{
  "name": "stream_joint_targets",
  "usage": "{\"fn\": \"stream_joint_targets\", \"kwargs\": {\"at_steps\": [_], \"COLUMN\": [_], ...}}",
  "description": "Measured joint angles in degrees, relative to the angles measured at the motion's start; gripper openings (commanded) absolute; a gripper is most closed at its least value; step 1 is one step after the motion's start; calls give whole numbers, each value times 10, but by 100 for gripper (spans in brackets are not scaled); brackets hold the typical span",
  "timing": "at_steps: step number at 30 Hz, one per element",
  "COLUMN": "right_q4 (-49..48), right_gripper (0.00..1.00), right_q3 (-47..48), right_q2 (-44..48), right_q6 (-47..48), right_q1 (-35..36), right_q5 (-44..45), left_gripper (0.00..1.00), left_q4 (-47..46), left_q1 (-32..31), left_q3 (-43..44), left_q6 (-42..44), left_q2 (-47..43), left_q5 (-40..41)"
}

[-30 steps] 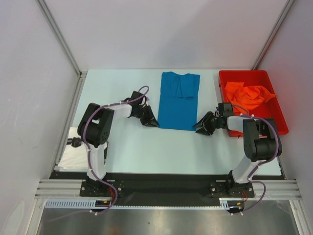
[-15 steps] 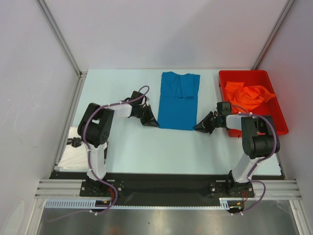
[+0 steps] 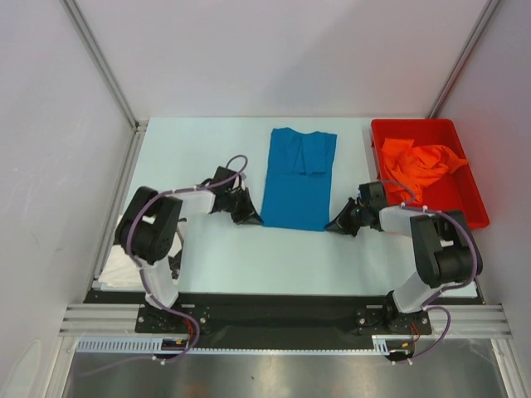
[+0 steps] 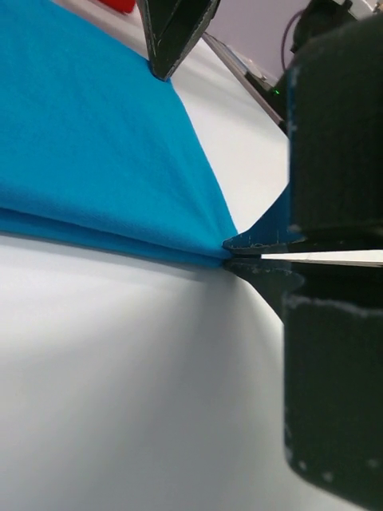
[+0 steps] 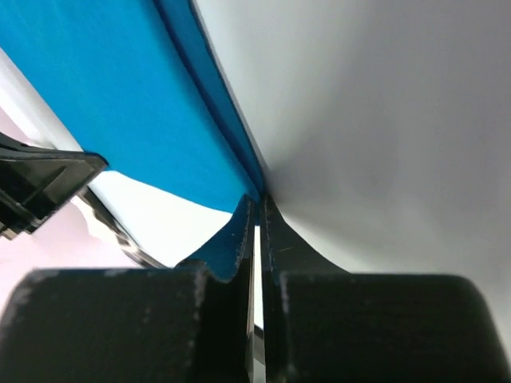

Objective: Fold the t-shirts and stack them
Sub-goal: Fold the tshirt

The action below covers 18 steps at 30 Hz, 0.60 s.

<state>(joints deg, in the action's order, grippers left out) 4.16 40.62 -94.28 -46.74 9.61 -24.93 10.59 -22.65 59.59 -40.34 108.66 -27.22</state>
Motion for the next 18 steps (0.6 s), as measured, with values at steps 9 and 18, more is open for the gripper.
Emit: {"fn": "stream_joint_targets", "kwargs": {"at_steps": [9,18], "right_q4": [41,179], "right_gripper": [0,0], "right_q3": [-156,-256], "right_q2": [193,469], "right_q6": [-11,-83], "right_q1": [80,187], "right_q5": [21,57], "left_gripper": [0,0], "left_q4": [-41,-15], "left_q1": [-63,-177], "left_q3": [-237,-395], "left_q6": [-37,-136], "left_q2": [-204,-428], "left_q5": [39,100]}}
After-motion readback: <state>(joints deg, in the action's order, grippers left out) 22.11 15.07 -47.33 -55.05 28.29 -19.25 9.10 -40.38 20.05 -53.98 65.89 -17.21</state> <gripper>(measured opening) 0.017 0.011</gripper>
